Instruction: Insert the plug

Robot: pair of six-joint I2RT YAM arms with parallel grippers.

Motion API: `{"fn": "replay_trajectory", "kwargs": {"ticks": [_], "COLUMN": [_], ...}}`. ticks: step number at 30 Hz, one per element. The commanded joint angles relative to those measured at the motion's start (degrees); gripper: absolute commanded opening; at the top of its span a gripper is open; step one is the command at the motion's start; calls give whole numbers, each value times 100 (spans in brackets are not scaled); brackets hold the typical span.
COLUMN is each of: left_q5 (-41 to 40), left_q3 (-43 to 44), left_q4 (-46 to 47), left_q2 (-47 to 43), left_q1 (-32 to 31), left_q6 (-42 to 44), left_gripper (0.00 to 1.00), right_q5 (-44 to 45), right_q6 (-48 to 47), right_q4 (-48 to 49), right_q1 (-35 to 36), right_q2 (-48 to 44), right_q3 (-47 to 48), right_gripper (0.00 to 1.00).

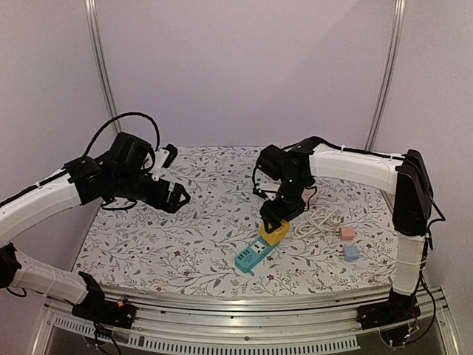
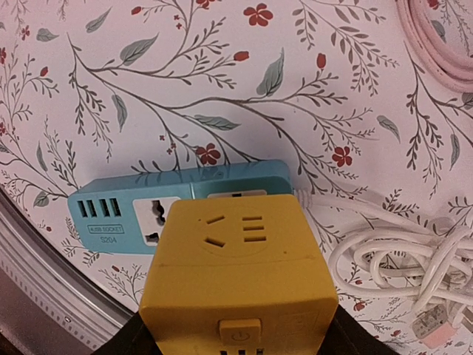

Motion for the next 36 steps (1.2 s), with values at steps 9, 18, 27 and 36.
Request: {"fn": "replay_trajectory", "kwargs": {"ticks": [9,18,27,36], "left_q5": [61,144,254,471], "left_q3": [-55,-110,-152,-94], "left_q4": [42,56,78,74], "left_q2": [-92,-190,-215,-212], "left_q1": [92,92,92,92], "left_q6": [28,-67,-247,-363], "left_gripper": [99,100,99,99], "right_q5": [571,569,818,702], "right_q6": [-67,-114,-65,-80], "right_q4": [-83,-45,-121,-115], "right_q1": [287,281,284,282], "right_q2": [306,243,847,845], "right_q3": [-61,-224,650,497], "right_gripper": [0,0,0,0]}}
